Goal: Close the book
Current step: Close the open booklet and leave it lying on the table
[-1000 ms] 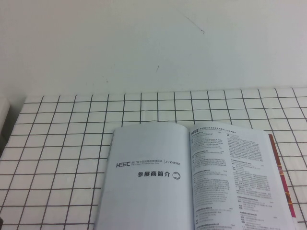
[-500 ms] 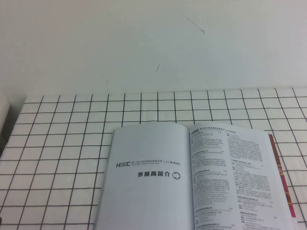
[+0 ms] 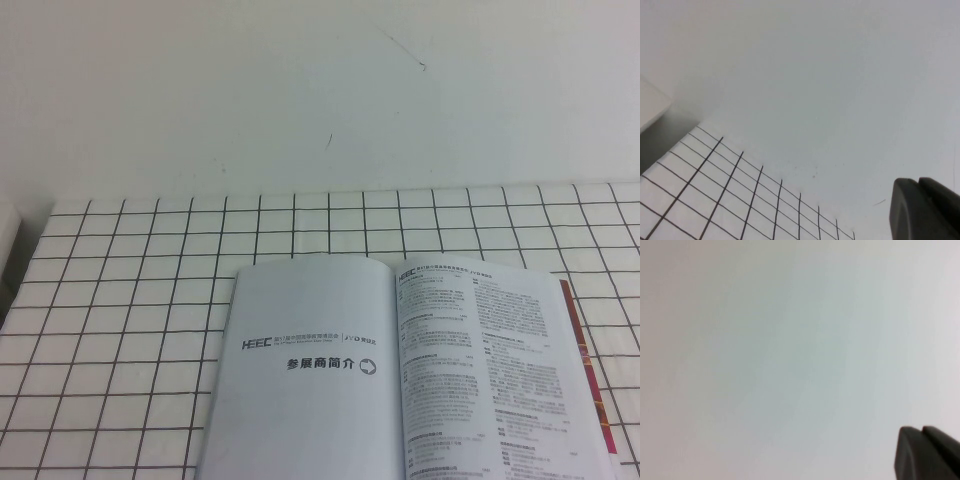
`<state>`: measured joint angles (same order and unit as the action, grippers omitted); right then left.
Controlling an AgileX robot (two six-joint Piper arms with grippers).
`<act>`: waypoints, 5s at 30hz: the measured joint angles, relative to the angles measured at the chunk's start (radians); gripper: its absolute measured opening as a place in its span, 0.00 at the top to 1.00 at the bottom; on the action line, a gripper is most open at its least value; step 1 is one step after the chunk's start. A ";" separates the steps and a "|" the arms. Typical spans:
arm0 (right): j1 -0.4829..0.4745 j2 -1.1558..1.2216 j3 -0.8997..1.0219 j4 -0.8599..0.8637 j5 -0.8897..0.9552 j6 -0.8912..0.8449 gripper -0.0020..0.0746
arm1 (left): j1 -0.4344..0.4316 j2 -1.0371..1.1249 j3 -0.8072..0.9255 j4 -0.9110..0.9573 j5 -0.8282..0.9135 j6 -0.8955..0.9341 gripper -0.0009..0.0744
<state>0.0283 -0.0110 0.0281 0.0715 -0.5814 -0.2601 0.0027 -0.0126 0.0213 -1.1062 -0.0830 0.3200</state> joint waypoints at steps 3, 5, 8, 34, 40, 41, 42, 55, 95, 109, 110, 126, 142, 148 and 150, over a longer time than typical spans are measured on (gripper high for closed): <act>0.000 -0.002 -0.002 0.004 -0.132 0.033 0.98 | 0.000 0.000 -0.023 -0.009 -0.004 0.000 0.99; 0.000 -0.002 -0.025 0.004 -0.137 0.068 0.98 | 0.000 0.000 -0.068 -0.009 -0.015 0.008 0.99; 0.000 -0.002 -0.103 0.004 -0.128 0.124 0.98 | 0.000 0.000 -0.165 -0.002 -0.027 0.037 0.99; 0.000 0.656 -0.871 -0.050 1.064 0.200 0.98 | -0.032 0.367 -0.728 0.372 0.433 0.399 0.99; 0.000 0.782 -0.871 -0.037 1.209 0.120 0.98 | -0.032 0.558 -0.728 0.390 0.558 0.377 0.99; 0.000 0.795 -0.867 -0.024 1.218 0.118 0.98 | -0.032 0.577 -0.726 0.380 0.559 0.374 0.99; 0.000 0.806 -0.865 -0.008 1.226 0.115 0.98 | -0.032 0.591 -0.726 0.368 0.564 0.371 0.99; 0.000 0.947 -0.847 0.155 1.158 0.100 0.98 | -0.032 0.699 -0.726 0.344 0.576 0.195 0.99; 0.455 1.909 -1.215 0.321 1.258 -0.360 0.98 | 0.205 1.437 -0.787 0.012 0.917 0.478 0.99; 0.455 1.980 -1.228 0.240 1.252 -0.285 0.98 | 0.155 1.726 -0.796 -0.050 0.834 0.538 0.99; 0.455 1.982 -1.228 0.240 1.253 -0.284 0.98 | 0.135 1.735 -0.797 -0.052 0.823 0.540 0.99; 0.455 1.981 -1.233 0.239 1.263 -0.282 0.98 | -0.080 1.766 -0.797 -0.047 0.614 0.448 0.99; 0.455 1.982 -1.233 0.242 1.263 -0.274 0.98 | -0.089 1.813 -0.801 -0.064 0.629 0.459 0.99; 0.455 1.998 -1.236 0.249 1.263 -0.274 0.98 | -0.089 1.829 -0.806 -0.141 0.658 0.532 0.99; 0.455 2.002 -1.236 0.249 1.264 -0.269 0.98 | -0.089 1.833 -0.806 -0.173 0.676 0.561 0.99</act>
<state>0.4831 1.9910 -1.2084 0.3200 0.6823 -0.5294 -0.0861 1.8207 -0.7843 -1.2794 0.5926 0.8812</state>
